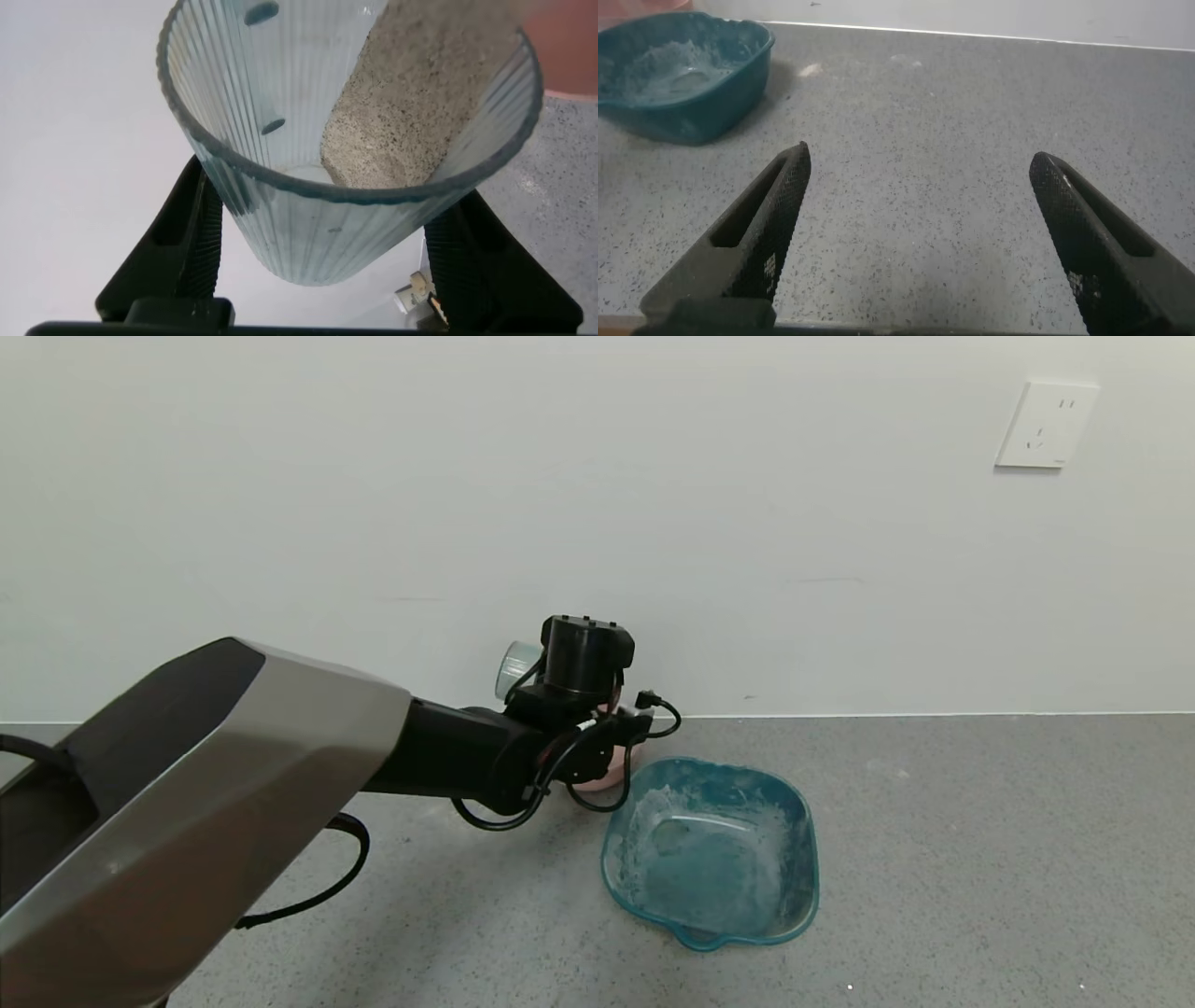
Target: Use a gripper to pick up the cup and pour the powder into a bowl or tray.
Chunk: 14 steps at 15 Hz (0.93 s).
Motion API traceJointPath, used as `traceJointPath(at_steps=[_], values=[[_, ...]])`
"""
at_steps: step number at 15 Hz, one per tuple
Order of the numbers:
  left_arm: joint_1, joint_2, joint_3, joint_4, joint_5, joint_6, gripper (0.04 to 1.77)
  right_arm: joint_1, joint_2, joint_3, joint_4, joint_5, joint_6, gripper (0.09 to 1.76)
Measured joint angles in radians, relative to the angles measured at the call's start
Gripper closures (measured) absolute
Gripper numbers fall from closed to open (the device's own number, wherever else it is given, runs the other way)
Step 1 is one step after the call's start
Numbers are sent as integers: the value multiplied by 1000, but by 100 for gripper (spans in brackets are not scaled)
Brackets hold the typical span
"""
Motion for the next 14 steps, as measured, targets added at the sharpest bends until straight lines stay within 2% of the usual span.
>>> traceJointPath(at_steps=[2,6,9,14], values=[[0,-10,36,-40,-3,-26,55,0,0,0,0,0,0,14],[5,-49,148,-63,-10,-183,55,0,0,0,0,0,1,14],[17,-74,203,-93,-38,-293,55,0,0,0,0,0,0,14],[43,-131,282,-114,-47,-373,55,0,0,0,0,0,1,14]])
